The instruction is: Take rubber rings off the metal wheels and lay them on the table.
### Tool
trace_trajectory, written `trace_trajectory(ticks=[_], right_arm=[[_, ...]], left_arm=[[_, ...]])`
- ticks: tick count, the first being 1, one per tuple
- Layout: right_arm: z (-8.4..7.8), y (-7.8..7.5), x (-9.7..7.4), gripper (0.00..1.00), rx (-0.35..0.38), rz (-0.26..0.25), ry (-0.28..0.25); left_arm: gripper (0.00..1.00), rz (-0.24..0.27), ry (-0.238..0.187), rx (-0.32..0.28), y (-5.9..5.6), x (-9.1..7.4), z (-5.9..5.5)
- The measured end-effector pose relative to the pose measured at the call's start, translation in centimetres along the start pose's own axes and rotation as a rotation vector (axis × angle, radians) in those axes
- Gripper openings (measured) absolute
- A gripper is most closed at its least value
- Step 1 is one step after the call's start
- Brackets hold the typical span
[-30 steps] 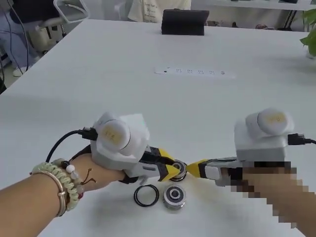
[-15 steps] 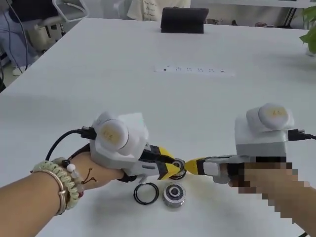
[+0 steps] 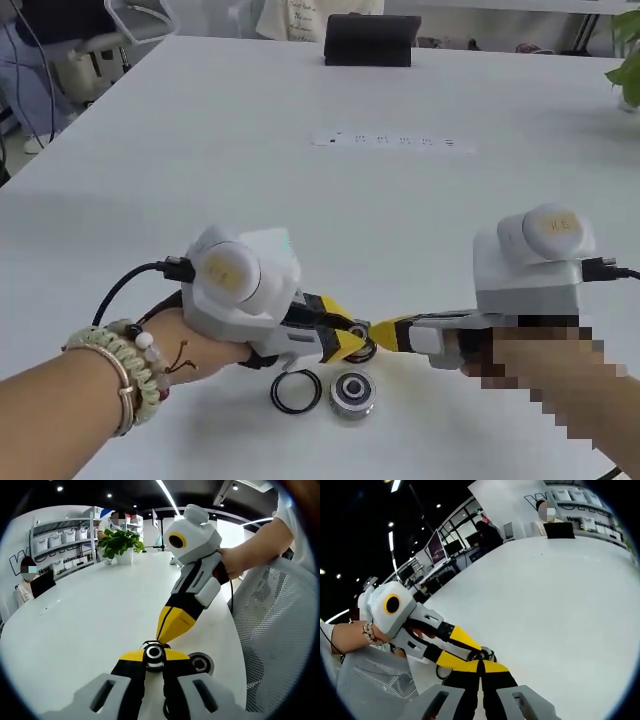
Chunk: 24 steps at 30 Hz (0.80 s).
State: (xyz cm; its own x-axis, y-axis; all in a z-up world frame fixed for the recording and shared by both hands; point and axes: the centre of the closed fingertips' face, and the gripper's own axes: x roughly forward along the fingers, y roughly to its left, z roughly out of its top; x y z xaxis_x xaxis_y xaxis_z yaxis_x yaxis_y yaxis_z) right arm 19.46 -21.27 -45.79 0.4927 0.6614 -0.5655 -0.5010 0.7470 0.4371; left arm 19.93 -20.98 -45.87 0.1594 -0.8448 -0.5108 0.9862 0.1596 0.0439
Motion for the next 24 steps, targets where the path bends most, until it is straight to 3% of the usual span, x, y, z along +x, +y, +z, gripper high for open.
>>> trace_trajectory(ticks=[24], right_arm=[[0.73, 0.83, -0.06, 0.0, -0.023, 0.038, -0.031]], left_arm=[[0.07, 0.0, -0.006, -0.007, 0.07, 0.05, 0.07]])
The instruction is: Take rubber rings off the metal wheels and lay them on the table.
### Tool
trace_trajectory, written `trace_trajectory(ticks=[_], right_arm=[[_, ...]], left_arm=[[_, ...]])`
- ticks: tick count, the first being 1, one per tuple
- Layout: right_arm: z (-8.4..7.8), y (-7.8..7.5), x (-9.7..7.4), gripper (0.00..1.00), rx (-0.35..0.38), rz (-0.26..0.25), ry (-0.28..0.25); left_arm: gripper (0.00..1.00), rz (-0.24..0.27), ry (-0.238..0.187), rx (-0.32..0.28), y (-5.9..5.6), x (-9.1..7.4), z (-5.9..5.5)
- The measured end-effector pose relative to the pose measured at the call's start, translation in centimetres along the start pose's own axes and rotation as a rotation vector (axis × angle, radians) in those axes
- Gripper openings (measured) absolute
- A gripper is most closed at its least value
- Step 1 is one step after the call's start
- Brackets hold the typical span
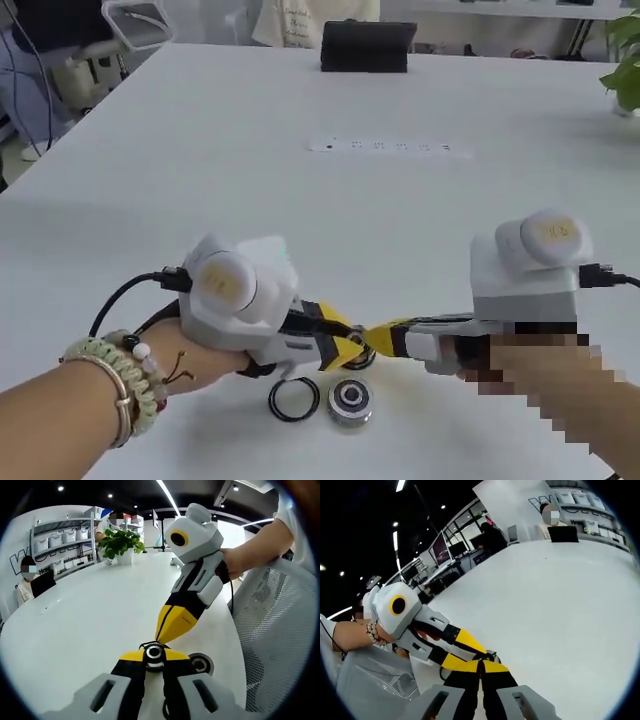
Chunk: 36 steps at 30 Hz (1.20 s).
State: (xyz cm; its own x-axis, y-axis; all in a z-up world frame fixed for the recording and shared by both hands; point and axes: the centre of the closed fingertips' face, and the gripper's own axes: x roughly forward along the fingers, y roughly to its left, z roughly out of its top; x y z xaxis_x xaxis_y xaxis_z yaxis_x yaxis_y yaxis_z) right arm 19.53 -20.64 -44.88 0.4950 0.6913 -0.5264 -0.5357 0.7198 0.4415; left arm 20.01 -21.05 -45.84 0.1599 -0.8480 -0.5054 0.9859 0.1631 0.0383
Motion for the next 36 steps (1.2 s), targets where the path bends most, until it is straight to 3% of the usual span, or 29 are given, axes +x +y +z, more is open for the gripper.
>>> trace_trajectory(ticks=[6, 20, 26, 29, 36], right_arm=[[0.1, 0.4, 0.0, 0.0, -0.009, 0.013, -0.004], [-0.9, -0.6, 0.0, 0.0, -0.009, -0.029, 0.04], [-0.9, -0.8, -0.1, 0.0, -0.012, -0.038, 0.043], [-0.9, -0.9, -0.2, 0.0, -0.011, -0.043, 0.042], [-0.7, -0.9, -0.3, 0.0, -0.008, -0.05, 0.034]], left_arm=[[0.07, 0.006, -0.007, -0.01, 0.0, 0.0, 0.0], [0.07, 0.02, -0.01, -0.008, -0.1, 0.1, 0.1], [0.07, 0.011, 0.033, 0.001, -0.2, 0.2, 0.2], [0.08, -0.004, 0.054, 0.054, -0.4, 0.0, 0.1], [0.13, -0.043, 0.082, 0.084, -0.9, -0.8, 0.3]])
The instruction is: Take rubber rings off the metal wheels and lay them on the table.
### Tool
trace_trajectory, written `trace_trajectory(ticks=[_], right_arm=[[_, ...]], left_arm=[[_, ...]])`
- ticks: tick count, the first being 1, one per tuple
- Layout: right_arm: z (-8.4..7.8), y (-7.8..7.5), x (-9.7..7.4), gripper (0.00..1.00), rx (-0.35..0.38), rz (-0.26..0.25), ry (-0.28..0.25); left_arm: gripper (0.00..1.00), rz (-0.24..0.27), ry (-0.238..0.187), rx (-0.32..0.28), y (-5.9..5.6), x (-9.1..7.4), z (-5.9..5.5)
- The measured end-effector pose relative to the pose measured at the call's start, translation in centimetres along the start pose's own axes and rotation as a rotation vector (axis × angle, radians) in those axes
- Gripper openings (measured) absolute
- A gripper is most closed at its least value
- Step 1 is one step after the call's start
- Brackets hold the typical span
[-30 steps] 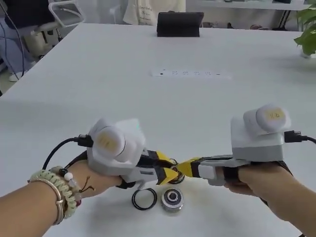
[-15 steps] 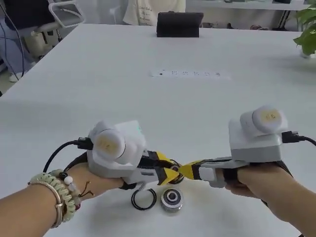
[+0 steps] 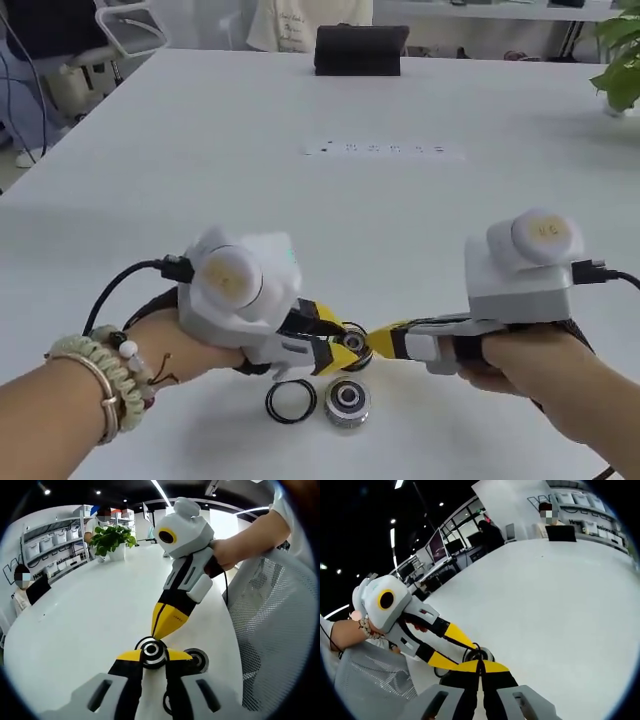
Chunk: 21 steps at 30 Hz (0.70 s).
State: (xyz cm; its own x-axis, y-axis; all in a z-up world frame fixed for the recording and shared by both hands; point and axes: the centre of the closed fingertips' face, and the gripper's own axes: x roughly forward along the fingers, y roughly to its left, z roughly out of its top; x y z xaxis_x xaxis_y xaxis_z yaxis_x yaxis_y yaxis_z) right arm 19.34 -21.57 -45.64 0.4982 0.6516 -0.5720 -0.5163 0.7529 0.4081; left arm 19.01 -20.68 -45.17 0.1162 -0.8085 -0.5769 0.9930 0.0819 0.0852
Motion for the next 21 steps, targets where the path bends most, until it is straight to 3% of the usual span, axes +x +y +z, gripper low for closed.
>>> trace_trajectory(ticks=[6, 11, 13, 18, 21], right_arm=[[0.3, -0.2, -0.2, 0.0, 0.008, -0.005, -0.01], [0.8, 0.0, -0.3, 0.0, 0.007, 0.002, -0.023], [1.0, 0.2, -0.3, 0.0, 0.007, 0.007, -0.029], [1.3, 0.6, -0.4, 0.0, 0.008, 0.022, -0.037], [1.7, 0.8, -0.5, 0.0, 0.012, 0.03, -0.048]], left_arm=[[0.22, 0.004, -0.043, -0.009, 0.4, -1.3, 1.7], [0.32, 0.016, -0.059, 0.011, 0.7, -2.6, 2.7], [0.35, 0.02, -0.066, -0.009, 0.8, -3.2, 3.2], [0.46, 0.028, -0.106, -0.003, 0.9, -5.5, 5.5], [0.49, 0.035, -0.123, -0.005, 0.9, -6.8, 6.2]])
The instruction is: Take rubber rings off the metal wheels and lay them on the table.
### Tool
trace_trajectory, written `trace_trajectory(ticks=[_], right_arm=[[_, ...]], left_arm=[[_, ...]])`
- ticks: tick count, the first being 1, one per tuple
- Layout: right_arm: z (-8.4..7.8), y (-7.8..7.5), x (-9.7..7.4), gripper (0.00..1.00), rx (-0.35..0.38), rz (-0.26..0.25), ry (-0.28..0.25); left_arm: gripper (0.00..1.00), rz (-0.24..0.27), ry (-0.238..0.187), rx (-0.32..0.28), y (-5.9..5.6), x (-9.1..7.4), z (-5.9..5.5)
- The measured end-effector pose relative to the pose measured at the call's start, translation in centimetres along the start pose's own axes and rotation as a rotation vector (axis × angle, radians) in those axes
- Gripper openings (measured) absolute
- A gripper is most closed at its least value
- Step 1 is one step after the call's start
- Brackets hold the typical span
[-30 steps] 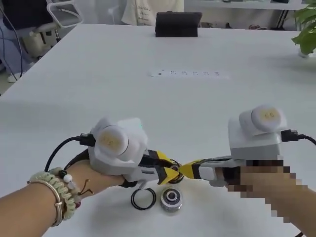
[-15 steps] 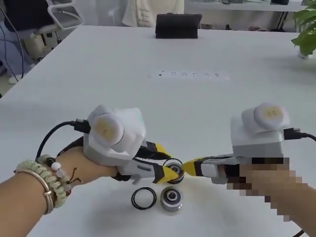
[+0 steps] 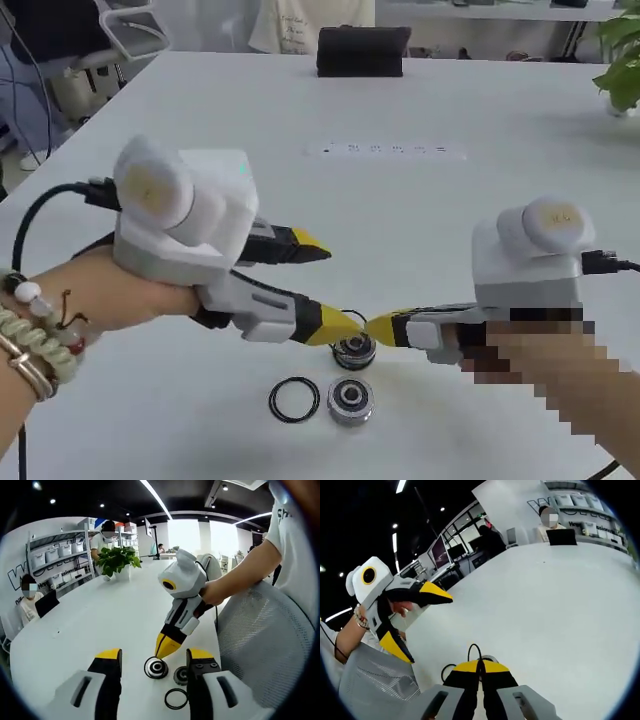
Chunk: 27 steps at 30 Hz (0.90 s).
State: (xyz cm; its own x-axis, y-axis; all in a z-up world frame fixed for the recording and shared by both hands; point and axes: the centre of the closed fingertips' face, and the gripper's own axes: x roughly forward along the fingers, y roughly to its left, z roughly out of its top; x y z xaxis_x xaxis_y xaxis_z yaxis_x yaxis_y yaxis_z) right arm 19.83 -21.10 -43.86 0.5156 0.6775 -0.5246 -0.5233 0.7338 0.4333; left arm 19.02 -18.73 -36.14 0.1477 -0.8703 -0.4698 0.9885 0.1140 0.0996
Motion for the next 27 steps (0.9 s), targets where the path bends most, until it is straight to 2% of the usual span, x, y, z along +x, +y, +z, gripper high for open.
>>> trace_trajectory(ticks=[3, 6, 10, 16, 24, 27], right_arm=[[0.3, 0.3, -0.1, 0.0, 0.002, 0.01, -0.007], [0.6, 0.8, -0.1, 0.0, 0.003, 0.021, -0.015], [0.8, 1.4, -0.2, 0.0, 0.0, 0.04, -0.023], [1.0, 2.7, -0.1, 0.0, -0.004, 0.076, -0.026], [1.0, 4.3, 0.2, 0.0, -0.008, 0.121, -0.021], [0.6, 4.7, 0.4, 0.0, -0.008, 0.133, -0.007]], left_arm=[[0.51, 0.004, -0.03, -0.011, -0.3, -1.3, 0.9], [0.56, 0.023, -0.084, -0.016, -0.6, -3.0, 2.1], [0.57, 0.041, -0.087, -0.011, -0.8, -4.6, 2.2], [0.63, 0.081, -0.068, 0.003, -0.9, -7.2, 1.2], [0.71, 0.132, -0.064, -0.043, -1.3, -9.7, -1.0], [0.72, 0.164, -0.062, -0.089, -1.2, -10.4, -2.1]])
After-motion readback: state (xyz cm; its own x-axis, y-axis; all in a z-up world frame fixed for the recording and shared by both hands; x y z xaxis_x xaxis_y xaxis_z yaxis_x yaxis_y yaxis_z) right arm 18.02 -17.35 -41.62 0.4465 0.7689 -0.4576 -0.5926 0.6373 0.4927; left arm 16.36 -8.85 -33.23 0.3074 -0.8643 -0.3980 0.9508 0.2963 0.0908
